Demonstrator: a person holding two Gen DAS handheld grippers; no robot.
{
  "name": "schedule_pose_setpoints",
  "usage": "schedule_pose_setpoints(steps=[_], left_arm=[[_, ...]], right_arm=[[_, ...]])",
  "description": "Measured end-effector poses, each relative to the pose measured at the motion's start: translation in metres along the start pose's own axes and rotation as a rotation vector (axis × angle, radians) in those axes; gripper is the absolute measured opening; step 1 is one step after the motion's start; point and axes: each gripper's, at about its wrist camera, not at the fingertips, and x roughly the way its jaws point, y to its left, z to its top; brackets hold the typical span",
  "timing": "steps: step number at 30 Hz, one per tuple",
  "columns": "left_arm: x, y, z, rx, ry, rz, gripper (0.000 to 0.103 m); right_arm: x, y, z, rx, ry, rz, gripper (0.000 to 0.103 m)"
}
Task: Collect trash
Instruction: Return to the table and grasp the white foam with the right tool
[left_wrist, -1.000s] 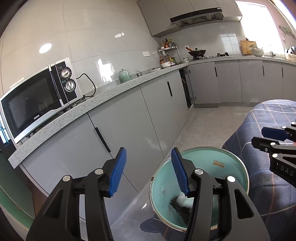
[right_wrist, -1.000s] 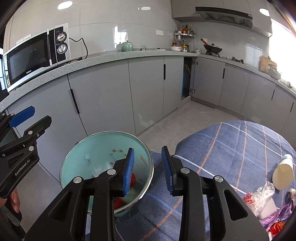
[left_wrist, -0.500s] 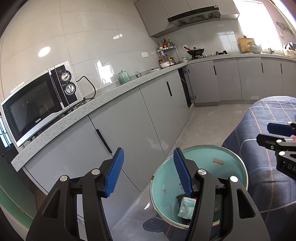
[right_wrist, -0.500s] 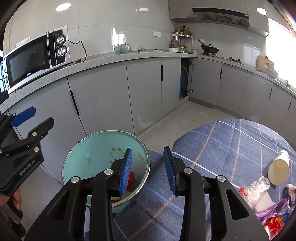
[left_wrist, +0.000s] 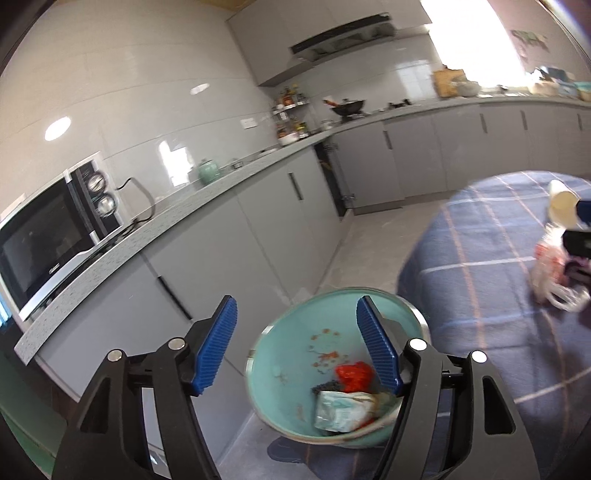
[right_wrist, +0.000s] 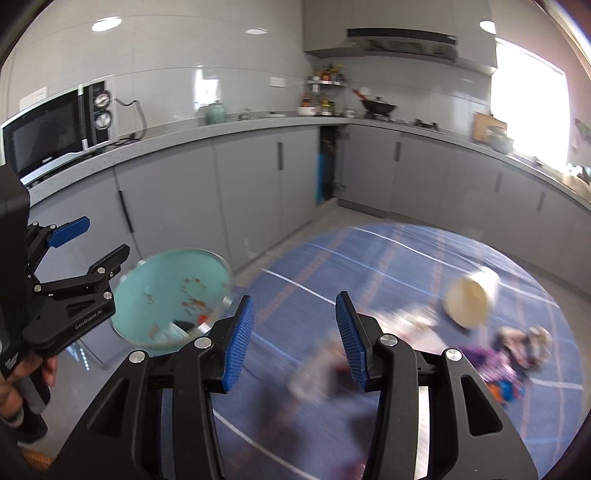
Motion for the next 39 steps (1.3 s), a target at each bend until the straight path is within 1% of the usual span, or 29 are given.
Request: schedule_pose_setpoints(steps=[6, 8, 11, 14, 17, 22, 23, 25, 26, 27, 28, 30, 32, 36, 39], left_arm=[[-0.016, -0.046, -0.002, 0.073, -0.026, -0.090, 0.069], [-0.020, -0.057, 0.000, 0.085, -0.034, -0.108, 0.072], [-0.024, -0.072, 0.002, 0.099, -0.041, -0.137, 0.073], [-0.028, -0.085, 0.005, 0.100, -0.042, -0.164, 0.073], [-0.031, -0.095, 0.004, 0.110, -0.038, -0.185, 0.073], [-0.034, -0.103, 0.004, 0.122, -0.039, -0.200, 0.074], [-0.034, -0.103, 0.005, 0.121, -0.038, -0.202, 0.074], [-0.034, -0.103, 0.005, 0.117, -0.036, -0.205, 0.074], [-0.034, -0.104, 0.005, 0.115, -0.036, -0.208, 0.074], [-0.034, -0.104, 0.006, 0.115, -0.035, -0.212, 0.074], [-0.035, -0.106, 0.005, 0.116, -0.037, -0.215, 0.074], [-0.037, -0.108, 0.007, 0.117, -0.039, -0.220, 0.074], [-0.039, -0.110, 0.009, 0.116, -0.043, -0.224, 0.074], [-0.043, -0.116, 0.015, 0.120, -0.055, -0.235, 0.074], [-0.046, -0.123, 0.020, 0.128, -0.071, -0.250, 0.074]], right_arm=[[-0.034, -0.048, -0.041, 0.061, 0.031, -0.093, 0.054], [-0.042, -0.058, -0.052, 0.078, 0.040, -0.119, 0.056], [-0.051, -0.073, -0.069, 0.095, 0.061, -0.140, 0.059], [-0.054, -0.080, -0.082, 0.103, 0.076, -0.149, 0.060], [-0.050, -0.084, -0.087, 0.118, 0.088, -0.139, 0.060], [-0.040, -0.078, -0.094, 0.106, 0.119, -0.091, 0.059], [-0.039, -0.078, -0.095, 0.110, 0.123, -0.086, 0.057], [-0.037, -0.077, -0.097, 0.111, 0.128, -0.082, 0.049], [-0.036, -0.077, -0.097, 0.108, 0.134, -0.080, 0.038], [-0.035, -0.077, -0.097, 0.108, 0.138, -0.075, 0.023], [-0.036, -0.078, -0.097, 0.112, 0.142, -0.064, 0.017], [-0.038, -0.079, -0.097, 0.118, 0.137, -0.055, 0.013], [-0.043, -0.078, -0.095, 0.115, 0.126, -0.049, 0.011], [-0.053, -0.077, -0.092, 0.107, 0.097, -0.051, 0.010], [-0.065, -0.081, -0.088, 0.114, 0.068, -0.074, 0.010]])
